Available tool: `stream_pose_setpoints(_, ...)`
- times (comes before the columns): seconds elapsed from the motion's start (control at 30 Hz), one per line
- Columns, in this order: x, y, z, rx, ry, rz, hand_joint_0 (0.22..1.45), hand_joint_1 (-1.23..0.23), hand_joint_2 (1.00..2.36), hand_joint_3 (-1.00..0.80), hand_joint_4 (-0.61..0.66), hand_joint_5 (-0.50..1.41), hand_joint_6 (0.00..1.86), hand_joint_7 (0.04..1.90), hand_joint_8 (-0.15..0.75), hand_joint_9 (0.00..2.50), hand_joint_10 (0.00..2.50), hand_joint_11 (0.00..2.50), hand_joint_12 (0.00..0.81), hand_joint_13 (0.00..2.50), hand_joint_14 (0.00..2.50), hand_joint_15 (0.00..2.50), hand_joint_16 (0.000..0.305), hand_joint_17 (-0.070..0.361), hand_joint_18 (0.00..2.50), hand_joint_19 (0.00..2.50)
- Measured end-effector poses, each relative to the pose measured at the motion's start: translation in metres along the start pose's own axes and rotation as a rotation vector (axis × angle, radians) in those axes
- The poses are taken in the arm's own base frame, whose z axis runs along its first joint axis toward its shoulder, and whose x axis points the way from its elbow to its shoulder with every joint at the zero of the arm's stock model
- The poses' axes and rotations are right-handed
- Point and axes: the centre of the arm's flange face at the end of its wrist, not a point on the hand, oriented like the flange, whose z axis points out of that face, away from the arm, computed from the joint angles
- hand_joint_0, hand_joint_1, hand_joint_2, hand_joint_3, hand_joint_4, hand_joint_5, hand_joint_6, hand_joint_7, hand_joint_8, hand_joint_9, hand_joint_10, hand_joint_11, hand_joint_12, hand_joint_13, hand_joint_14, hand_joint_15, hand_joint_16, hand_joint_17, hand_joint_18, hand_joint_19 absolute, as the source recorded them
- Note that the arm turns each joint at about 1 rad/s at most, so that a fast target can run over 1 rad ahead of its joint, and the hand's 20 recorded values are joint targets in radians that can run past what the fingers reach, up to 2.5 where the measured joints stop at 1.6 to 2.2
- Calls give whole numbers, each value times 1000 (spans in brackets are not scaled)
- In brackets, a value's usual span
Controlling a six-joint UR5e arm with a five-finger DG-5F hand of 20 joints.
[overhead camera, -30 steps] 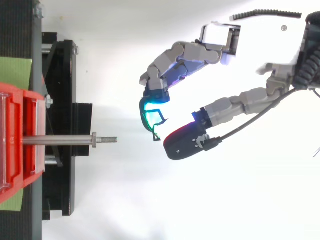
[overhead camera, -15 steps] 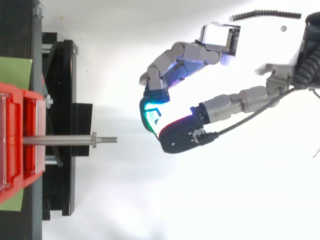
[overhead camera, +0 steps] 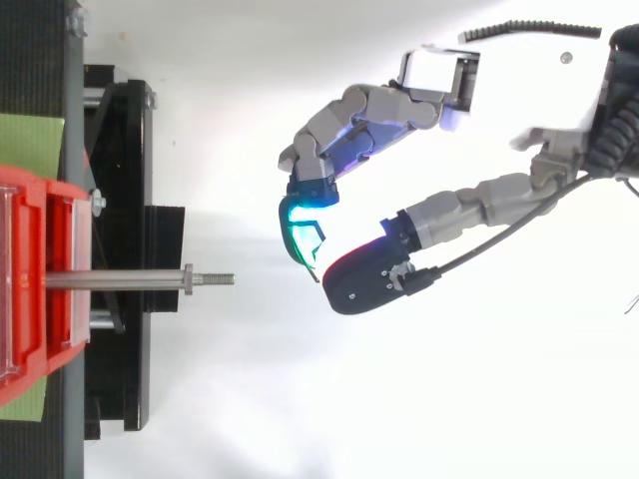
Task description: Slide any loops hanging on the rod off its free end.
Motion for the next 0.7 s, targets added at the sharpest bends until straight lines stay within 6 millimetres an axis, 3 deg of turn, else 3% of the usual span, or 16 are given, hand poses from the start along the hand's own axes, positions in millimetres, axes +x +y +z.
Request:
stream_pose_setpoints(0.43,-3,11,0,21,7,-3,532,-531,1014,-279,65,-104,854,1091,252,768,17,396,331,441,8,215,47,105,412,359)
stream_pose_setpoints(0.57,-3,12,-1,23,7,-3,531,-623,1021,-157,66,-105,853,1140,258,772,16,410,333,445,7,200,46,104,420,351)
stream_pose_setpoints(0.7,-3,12,-1,22,7,-3,538,-744,1020,-76,88,-129,888,1074,275,742,16,415,348,453,8,207,49,111,446,330)
